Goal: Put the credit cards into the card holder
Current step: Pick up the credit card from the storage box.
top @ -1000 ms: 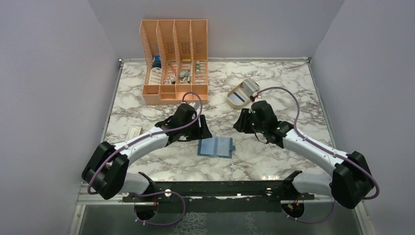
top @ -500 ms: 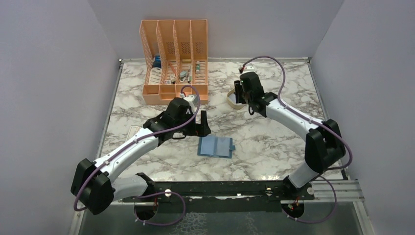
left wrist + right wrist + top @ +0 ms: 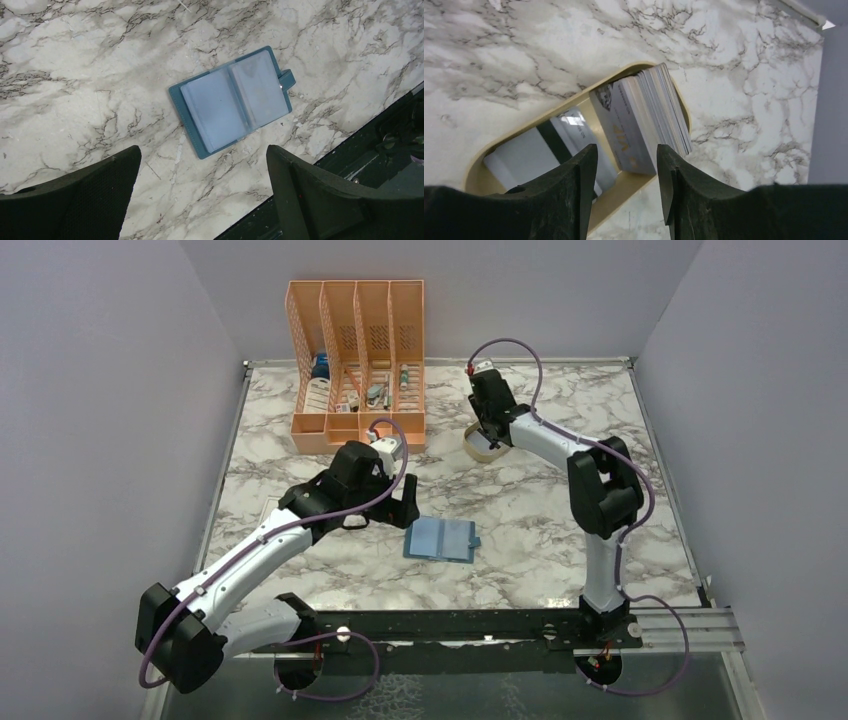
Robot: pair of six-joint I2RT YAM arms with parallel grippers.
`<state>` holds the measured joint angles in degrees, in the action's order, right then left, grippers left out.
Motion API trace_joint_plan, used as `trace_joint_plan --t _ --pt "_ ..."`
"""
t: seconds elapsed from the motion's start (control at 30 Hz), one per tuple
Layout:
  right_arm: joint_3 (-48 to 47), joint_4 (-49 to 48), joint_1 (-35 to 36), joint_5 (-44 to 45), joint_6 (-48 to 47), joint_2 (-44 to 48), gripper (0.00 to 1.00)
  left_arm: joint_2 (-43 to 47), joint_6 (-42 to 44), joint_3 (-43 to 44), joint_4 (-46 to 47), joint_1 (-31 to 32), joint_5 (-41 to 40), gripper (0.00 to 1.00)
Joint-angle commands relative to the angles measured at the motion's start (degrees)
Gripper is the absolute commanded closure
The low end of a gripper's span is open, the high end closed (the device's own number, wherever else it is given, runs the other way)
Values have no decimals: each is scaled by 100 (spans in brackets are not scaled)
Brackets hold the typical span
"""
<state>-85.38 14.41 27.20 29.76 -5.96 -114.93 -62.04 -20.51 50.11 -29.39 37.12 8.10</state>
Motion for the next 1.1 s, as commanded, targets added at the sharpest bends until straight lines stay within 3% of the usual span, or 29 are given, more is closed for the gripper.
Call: trace_joint_plan --t 0.0,0.7,0.9,1.07 --pt "-643 -62 -112 644 -644 -513 51 100 240 -79 -130 -21 -139 1" --pt "-764 -219 -276 699 -1210 -991 51 17 318 -63 -133 -162 -63 1" --pt "-881 -233 -277 876 -1309 -982 62 106 305 -84 -133 -180 -71 1" --pt "-1053 5 -281 1002 -1295 -926 64 102 311 -71 -129 -184 -32 1"
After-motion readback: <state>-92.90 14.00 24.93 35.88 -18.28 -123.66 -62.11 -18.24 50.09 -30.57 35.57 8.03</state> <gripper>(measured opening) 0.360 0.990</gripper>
